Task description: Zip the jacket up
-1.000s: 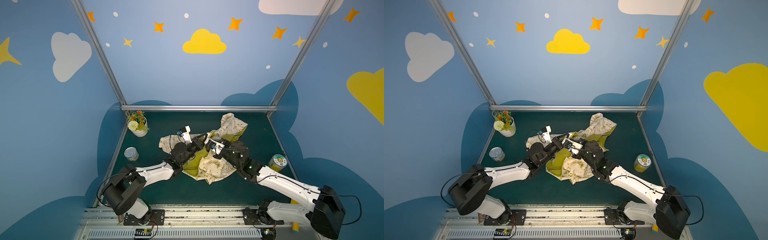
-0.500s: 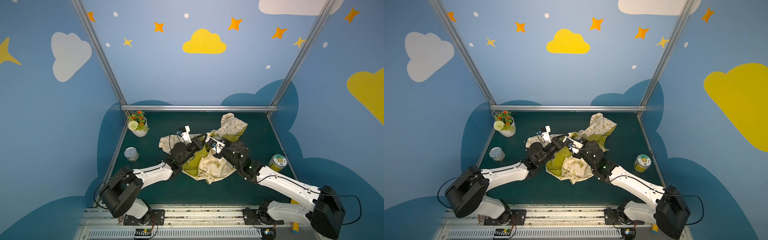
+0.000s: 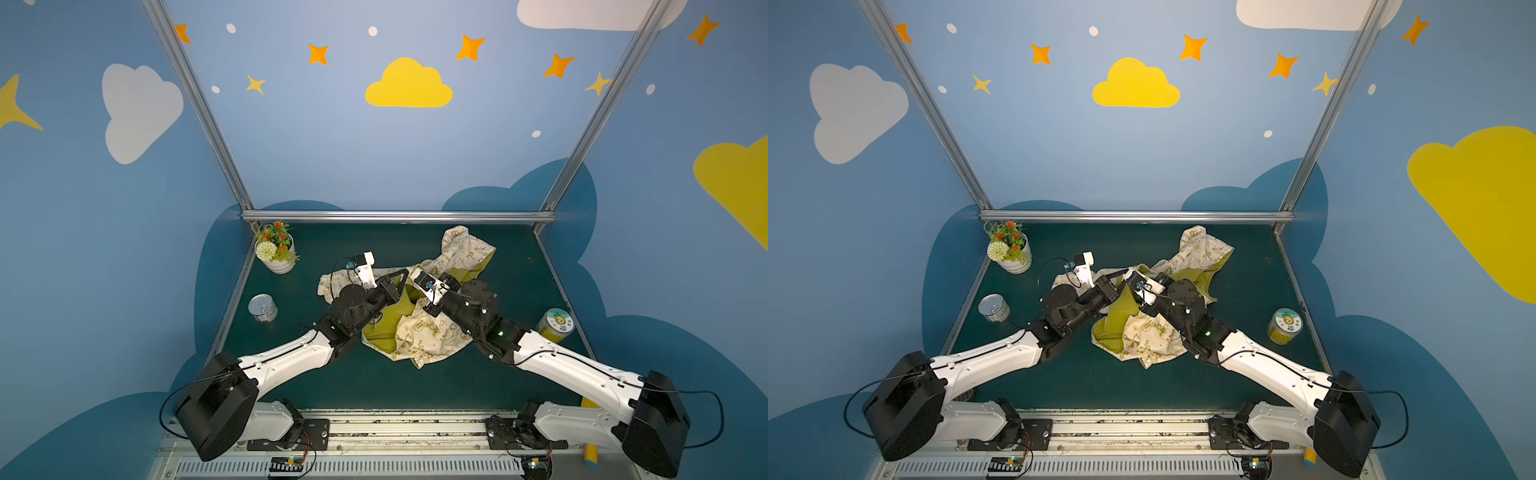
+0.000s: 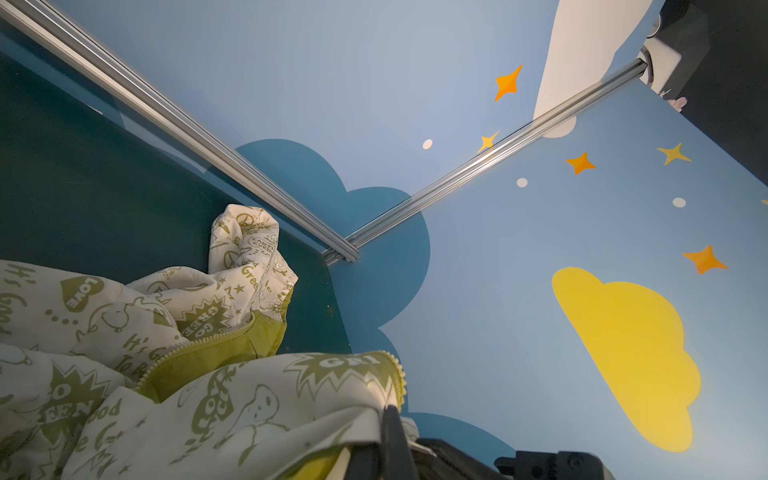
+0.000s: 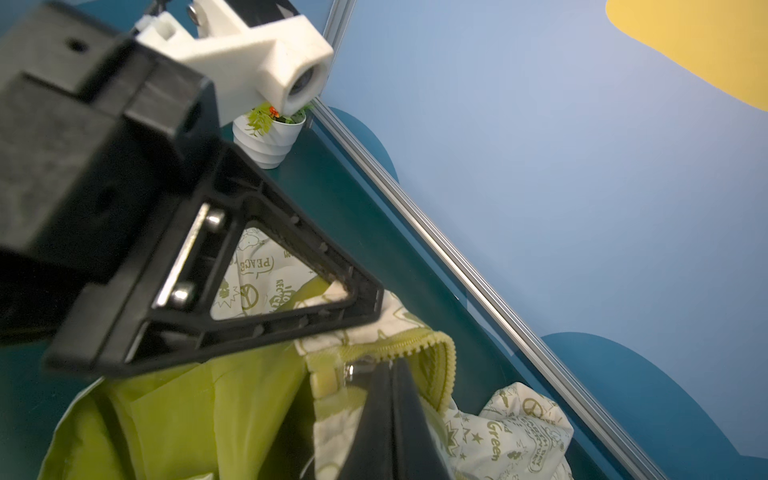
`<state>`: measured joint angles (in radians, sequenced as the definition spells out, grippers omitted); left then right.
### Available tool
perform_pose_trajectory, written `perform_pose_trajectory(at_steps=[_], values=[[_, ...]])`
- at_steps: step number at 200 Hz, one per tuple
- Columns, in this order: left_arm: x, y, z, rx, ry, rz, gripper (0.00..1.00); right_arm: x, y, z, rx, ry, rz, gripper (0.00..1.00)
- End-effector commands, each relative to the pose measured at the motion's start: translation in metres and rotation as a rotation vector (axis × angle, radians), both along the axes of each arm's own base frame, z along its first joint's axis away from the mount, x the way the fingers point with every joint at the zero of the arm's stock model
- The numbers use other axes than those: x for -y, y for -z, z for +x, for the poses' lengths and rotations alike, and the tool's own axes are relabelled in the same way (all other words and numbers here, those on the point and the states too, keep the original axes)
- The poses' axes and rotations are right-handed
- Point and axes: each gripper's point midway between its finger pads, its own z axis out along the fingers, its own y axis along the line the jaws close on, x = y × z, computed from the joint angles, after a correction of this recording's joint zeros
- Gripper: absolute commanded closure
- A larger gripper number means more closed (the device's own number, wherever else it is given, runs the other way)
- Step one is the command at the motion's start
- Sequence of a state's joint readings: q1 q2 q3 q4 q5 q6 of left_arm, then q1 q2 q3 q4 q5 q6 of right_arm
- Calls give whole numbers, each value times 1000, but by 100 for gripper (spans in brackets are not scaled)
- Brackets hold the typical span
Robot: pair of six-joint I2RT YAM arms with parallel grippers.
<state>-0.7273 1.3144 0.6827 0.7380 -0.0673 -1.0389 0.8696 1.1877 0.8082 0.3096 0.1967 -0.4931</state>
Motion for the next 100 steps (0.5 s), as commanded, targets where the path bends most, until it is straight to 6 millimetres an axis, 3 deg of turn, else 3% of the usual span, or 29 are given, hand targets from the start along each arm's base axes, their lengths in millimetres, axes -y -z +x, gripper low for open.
perform_pose_trajectory(at_steps=[1, 27, 50, 73, 100], values=[[-7, 14, -8, -18, 4, 54, 97, 28, -25, 24, 27, 181, 51, 100], [-9, 13, -13, -39, 13, 86, 97, 30, -22, 25, 4, 193, 46, 100], [-10, 25, -16, -135, 27, 152, 97, 14, -26, 2, -47, 58, 97, 100], [3, 11, -19, -91, 99, 49, 97, -8, -29, -25, -94, -29, 67, 100], [16, -7, -26, -38, 181, -19, 97, -14, -21, -31, -112, -47, 32, 100]])
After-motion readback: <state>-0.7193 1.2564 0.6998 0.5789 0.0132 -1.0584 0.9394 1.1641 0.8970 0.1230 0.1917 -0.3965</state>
